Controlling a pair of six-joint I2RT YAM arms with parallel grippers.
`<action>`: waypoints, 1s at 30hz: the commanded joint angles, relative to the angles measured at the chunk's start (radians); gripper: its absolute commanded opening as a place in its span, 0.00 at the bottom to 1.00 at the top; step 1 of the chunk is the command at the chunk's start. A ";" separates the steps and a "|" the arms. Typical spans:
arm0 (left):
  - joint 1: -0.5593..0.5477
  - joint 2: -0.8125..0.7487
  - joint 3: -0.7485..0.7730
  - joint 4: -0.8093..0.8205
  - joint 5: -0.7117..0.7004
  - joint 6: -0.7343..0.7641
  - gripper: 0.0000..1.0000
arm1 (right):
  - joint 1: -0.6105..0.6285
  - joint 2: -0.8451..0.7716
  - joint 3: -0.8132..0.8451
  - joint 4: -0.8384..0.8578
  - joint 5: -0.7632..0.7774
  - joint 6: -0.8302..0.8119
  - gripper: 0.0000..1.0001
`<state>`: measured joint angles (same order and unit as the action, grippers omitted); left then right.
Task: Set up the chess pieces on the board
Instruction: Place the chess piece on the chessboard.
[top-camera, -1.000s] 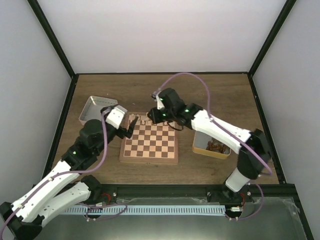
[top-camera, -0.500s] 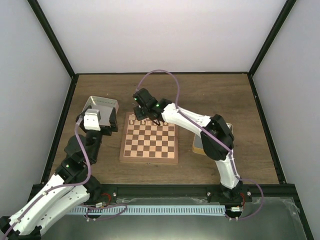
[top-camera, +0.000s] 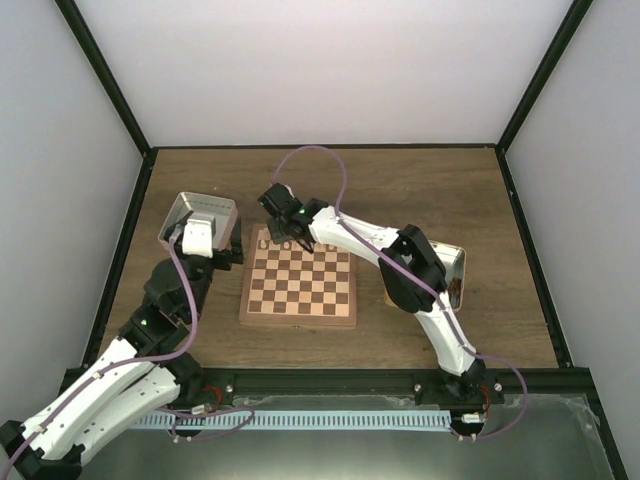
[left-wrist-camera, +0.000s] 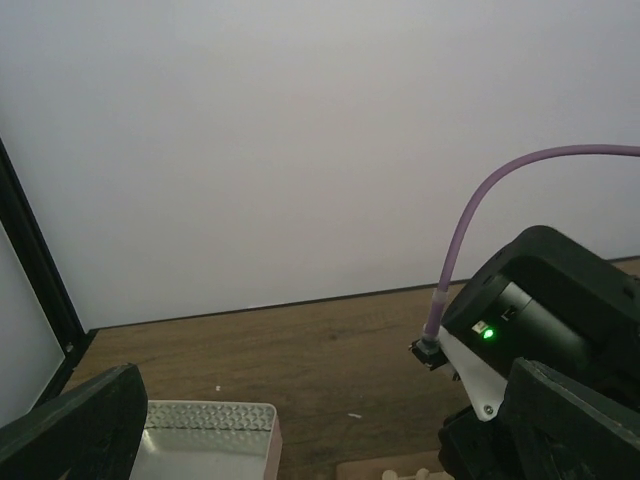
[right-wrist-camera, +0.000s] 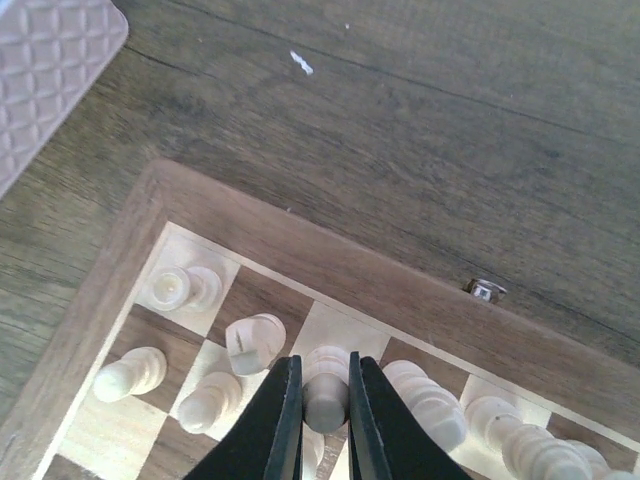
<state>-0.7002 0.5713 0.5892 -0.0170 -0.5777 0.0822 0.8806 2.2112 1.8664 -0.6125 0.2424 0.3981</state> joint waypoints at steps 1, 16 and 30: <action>0.001 0.003 0.035 -0.020 0.025 -0.004 1.00 | 0.007 0.026 0.050 -0.021 0.038 0.024 0.04; 0.003 -0.004 0.030 -0.020 0.018 -0.005 1.00 | 0.008 0.061 0.055 -0.011 0.007 0.020 0.06; 0.001 0.017 0.062 -0.041 0.035 -0.022 1.00 | 0.007 0.043 0.127 -0.029 0.042 0.006 0.25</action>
<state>-0.7002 0.5812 0.6041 -0.0448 -0.5526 0.0807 0.8806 2.2536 1.9114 -0.6281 0.2516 0.4046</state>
